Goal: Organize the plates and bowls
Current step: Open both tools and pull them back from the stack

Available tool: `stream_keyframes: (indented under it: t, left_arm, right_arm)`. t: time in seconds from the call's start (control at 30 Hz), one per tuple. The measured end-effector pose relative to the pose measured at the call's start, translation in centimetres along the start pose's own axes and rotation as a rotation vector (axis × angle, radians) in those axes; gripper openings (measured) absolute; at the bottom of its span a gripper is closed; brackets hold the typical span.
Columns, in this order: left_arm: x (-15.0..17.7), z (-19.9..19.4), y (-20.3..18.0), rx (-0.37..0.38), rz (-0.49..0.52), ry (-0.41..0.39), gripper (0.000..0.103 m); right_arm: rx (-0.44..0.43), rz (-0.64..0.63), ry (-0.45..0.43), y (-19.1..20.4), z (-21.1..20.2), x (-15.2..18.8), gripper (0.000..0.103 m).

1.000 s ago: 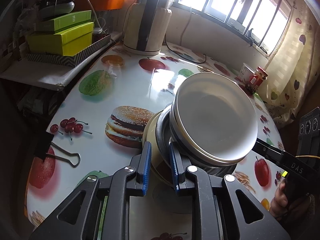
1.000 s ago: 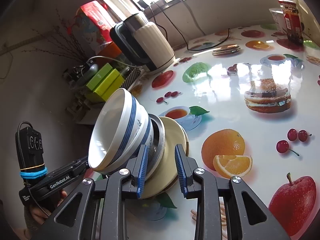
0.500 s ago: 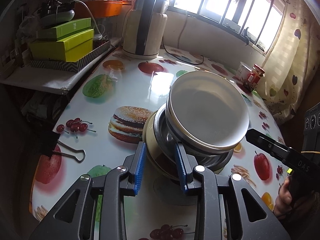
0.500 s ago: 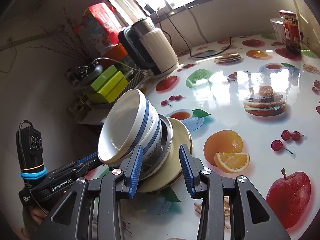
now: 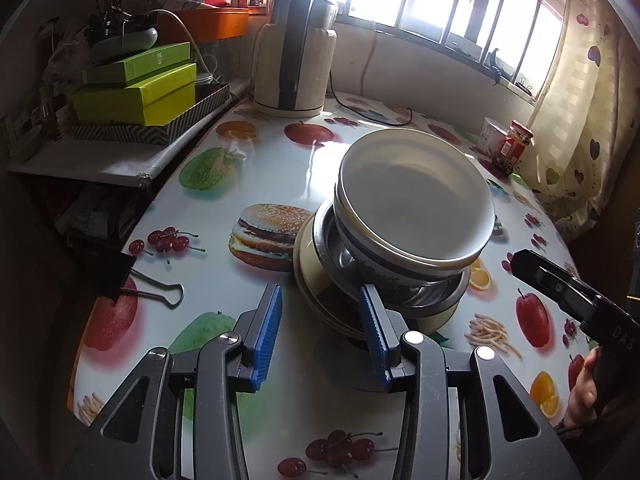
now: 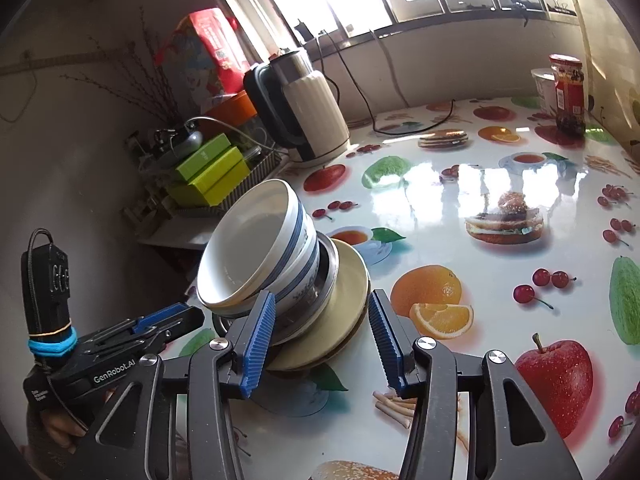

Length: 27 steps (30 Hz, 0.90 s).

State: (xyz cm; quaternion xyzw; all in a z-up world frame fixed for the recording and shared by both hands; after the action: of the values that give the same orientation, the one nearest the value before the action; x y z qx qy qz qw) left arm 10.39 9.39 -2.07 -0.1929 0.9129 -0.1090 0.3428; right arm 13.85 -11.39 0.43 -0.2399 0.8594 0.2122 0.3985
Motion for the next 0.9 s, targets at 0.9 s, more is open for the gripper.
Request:
stream_keyframes:
  t: [0.9]
  left_arm:
    - [4.9,1.0,0.8,-0.117,0.048,0.028,0.041]
  right_arm:
    - [0.128,-0.057,0.074,1.9,-0.2,4.0,0.058]
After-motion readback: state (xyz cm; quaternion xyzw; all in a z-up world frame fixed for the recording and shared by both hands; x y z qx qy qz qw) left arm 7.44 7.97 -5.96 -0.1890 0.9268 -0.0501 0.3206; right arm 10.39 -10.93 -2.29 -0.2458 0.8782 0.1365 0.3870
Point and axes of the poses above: each gripper's, at about its wrist camera, not at the fingertips, and z roughly the way its jaws point, y to its left, x to its underside, the point moved 3 cm from there along z, roughly the way its jaws point, and after that the axes turned 15 degrees about -z, right-handed, at the moved point
